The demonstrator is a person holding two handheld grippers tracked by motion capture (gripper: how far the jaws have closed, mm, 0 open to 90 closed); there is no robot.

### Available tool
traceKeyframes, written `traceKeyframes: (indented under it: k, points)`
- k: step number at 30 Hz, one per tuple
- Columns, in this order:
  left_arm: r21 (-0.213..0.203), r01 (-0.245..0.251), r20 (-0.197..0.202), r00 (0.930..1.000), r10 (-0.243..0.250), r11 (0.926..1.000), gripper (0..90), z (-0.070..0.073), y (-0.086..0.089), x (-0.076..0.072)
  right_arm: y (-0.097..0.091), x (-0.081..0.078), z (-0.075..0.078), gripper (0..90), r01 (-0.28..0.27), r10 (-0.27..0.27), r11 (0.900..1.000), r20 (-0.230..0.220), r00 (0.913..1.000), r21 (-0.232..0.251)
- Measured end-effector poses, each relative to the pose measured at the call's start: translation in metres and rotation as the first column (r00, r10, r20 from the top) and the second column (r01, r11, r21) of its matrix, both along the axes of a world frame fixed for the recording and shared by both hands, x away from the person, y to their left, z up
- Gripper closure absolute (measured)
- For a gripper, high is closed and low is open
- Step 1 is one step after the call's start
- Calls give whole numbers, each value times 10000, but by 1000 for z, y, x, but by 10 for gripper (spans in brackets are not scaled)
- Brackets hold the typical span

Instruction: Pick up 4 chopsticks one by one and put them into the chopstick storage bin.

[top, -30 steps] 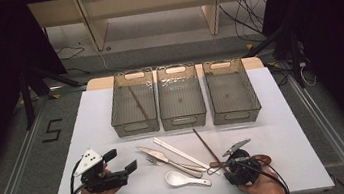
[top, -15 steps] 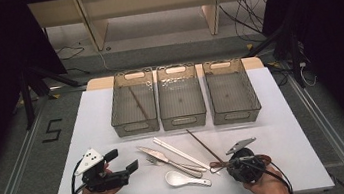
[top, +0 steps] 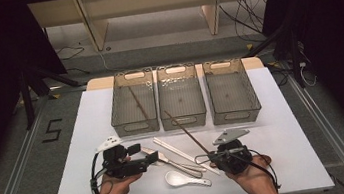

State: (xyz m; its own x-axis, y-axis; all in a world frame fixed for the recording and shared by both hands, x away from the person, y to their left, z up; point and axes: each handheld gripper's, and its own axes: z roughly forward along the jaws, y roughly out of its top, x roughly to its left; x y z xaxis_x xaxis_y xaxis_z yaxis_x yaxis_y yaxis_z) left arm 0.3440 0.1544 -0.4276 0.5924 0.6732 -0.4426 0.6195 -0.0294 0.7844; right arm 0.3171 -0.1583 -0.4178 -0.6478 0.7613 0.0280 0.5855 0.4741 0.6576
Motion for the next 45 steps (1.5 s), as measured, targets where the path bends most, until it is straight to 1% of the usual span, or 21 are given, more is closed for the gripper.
traceKeyframes:
  k: [3,5,11,14,18,20,23,24,25,27,28,29,32,40,42,45]
  points:
    - [-275,198,-495,9985,-212,9994,144,1,-11,7,8,3,1,845,-132,129,9998,135,9998,165]
    - [-562,194,-697,9973,-233,9982,156,1,-17,11,12,4,1,845,-202,199,9995,154,9997,239]
    - [-988,356,-1169,9920,-472,9945,202,1,-30,20,21,3,0,844,-343,332,9986,274,9991,415]
    - [-1150,299,-1379,9894,-457,9929,247,0,-36,24,23,3,0,845,-393,375,9979,362,9986,523]
    - [-1504,242,-1730,9836,-504,9883,337,-4,-41,28,26,2,0,845,-467,438,9967,450,9980,658]
    - [-1633,253,-1806,9820,-551,9862,376,-5,-44,30,28,2,0,844,-480,443,9965,535,9976,689]
    - [-1752,243,-1871,9806,-575,9842,426,-6,-46,31,31,1,0,845,-558,519,9957,536,9972,737]
    - [-1764,247,-1866,9807,-581,9840,459,-7,-46,32,32,1,-1,845,-631,587,9950,575,9966,779]
    - [-1780,258,-1866,9806,-594,9837,459,-7,-46,32,32,1,-1,845,-631,587,9950,575,9966,779]
    - [-1931,247,-1925,9793,-625,9809,490,-8,-47,33,34,0,-2,845,-709,663,9944,604,9960,785]
    - [-1951,289,-1913,9792,-669,9804,521,-8,-48,33,36,0,-3,845,-770,724,9938,592,9956,802]
    - [-1976,316,-1921,9788,-703,9798,521,-8,-48,33,36,0,-3,845,-770,724,9938,592,9956,802]
    - [-2078,379,-1932,9780,-790,9774,570,-8,-49,32,39,-1,-4,845,-790,738,9930,614,9954,880]
    - [-2322,258,-2033,9763,-745,9723,703,-10,-48,33,39,-1,-4,844,-814,745,9913,693,9948,1035]
    - [-2439,242,-2056,9757,-761,9695,728,-10,-48,33,39,-1,-4,843,-822,747,9904,700,9947,1110]
    - [-2671,300,-2086,9740,-882,9632,753,-9,-47,33,38,-1,-4,841,-820,745,9891,647,9951,1225]
